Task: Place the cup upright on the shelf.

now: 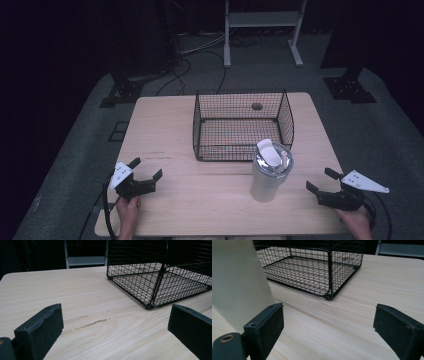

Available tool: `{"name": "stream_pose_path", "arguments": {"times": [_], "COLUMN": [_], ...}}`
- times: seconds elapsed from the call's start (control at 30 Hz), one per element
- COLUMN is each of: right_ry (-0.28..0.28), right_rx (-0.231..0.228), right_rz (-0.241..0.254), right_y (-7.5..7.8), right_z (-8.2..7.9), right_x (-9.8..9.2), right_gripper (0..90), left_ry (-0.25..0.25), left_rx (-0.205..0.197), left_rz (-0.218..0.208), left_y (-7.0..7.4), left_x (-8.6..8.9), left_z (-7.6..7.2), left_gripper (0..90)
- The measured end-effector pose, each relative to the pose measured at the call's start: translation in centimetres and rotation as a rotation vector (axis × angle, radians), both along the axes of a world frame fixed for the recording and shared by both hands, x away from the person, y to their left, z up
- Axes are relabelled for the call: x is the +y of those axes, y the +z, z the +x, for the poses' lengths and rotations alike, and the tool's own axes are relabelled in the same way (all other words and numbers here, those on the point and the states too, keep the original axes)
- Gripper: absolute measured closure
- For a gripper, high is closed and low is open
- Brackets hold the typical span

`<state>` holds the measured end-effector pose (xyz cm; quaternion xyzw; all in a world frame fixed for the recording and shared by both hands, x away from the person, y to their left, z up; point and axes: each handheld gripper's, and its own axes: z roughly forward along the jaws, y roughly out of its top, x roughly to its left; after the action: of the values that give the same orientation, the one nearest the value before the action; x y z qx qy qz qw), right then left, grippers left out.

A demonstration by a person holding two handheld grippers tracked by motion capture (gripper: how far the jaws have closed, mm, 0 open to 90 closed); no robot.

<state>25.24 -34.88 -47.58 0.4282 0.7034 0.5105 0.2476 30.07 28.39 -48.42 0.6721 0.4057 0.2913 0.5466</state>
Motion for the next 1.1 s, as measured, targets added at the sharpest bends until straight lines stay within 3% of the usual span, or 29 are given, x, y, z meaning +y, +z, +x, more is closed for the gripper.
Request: {"name": "stream_pose_path", "arguments": {"times": [0.4, 0.7, 1.1], "right_ry": [0.07, 0.138, 0.225], "right_rx": [-0.031, -0.047, -0.06], "right_rz": [-0.009, -0.061, -0.086], "right_y": [1.0, 1.5, 2.1], "right_z": [-0.5, -1.0, -1.3], "right_x": [1.1, 2.6, 4.4], "right_gripper": [8.9, 8.9, 8.9], "left_ry": [0.001, 0.001, 0.001], "left_rx": [0.002, 0.002, 0.002], "left_rz": [0.0, -0.001, -0.001], "left_y": [0.0, 0.0, 0.0], "left_x": [0.0, 0.0, 0.0], "left_z": [0.0, 0.0, 0.0], "left_gripper": [0.0, 0.0, 0.0]}}
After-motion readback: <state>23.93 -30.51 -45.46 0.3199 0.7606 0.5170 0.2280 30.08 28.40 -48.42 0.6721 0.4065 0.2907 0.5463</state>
